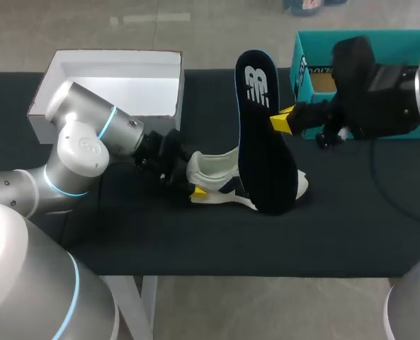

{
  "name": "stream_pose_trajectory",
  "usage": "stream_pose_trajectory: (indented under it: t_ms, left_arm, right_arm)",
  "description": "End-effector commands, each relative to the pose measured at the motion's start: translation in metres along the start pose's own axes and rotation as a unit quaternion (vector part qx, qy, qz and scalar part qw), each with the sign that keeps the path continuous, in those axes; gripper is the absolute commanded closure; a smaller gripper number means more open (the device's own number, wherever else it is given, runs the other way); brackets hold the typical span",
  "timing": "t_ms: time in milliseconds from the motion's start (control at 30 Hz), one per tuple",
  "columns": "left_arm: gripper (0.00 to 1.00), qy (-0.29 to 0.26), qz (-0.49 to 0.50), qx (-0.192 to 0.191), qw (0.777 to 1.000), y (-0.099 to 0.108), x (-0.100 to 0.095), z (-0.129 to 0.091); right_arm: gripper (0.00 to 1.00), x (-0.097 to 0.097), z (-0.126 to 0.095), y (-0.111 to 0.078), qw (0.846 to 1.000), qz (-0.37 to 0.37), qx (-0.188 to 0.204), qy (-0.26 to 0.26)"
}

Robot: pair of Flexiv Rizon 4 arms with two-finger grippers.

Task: Take the shoe out of the shoebox, open the shoe tongue, remove and reinsert the insole, then place the shoe into the shoebox

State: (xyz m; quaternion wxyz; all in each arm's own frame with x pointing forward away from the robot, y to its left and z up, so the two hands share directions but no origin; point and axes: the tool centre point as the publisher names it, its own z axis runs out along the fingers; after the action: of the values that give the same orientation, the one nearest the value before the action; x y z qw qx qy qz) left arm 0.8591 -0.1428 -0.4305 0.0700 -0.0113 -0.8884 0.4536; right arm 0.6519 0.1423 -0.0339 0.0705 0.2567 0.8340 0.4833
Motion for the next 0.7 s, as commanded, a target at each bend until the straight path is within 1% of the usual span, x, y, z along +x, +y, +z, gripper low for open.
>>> stream_pose_trajectory:
  t_ms: [33,133,200,233,433,700]
  left_arm:
    - [1.00,0.000,0.000,-0.001,1.000,0.001,0.000,0.002]
    - [1.00,0.000,0.000,-0.001,1.000,0.001,0.000,0.002]
    - [1.00,0.000,0.000,-0.001,1.000,0.001,0.000,0.002]
    - [1.00,0.000,0.000,-0.001,1.000,0.001,0.000,0.002]
    - [1.00,0.000,0.000,-0.001,1.000,0.001,0.000,0.002]
    - [1.00,0.000,0.000,-0.001,1.000,0.001,0.000,0.002]
  right_arm:
    - [1.00,0.000,-0.007,-0.007,1.000,-0.006,0.002,-0.005]
    - [1.00,-0.011,0.003,-0.004,1.000,-0.012,0.006,-0.004]
    - [1.00,-0.016,0.011,0.000,0.999,-0.031,0.013,-0.005]
    - [1.00,-0.018,0.014,0.001,1.000,-0.028,0.013,-0.007]
    - [1.00,-0.027,0.034,0.008,0.999,-0.050,0.020,-0.003]
    - [1.00,-0.033,0.039,0.013,0.998,-0.058,0.021,-0.006]
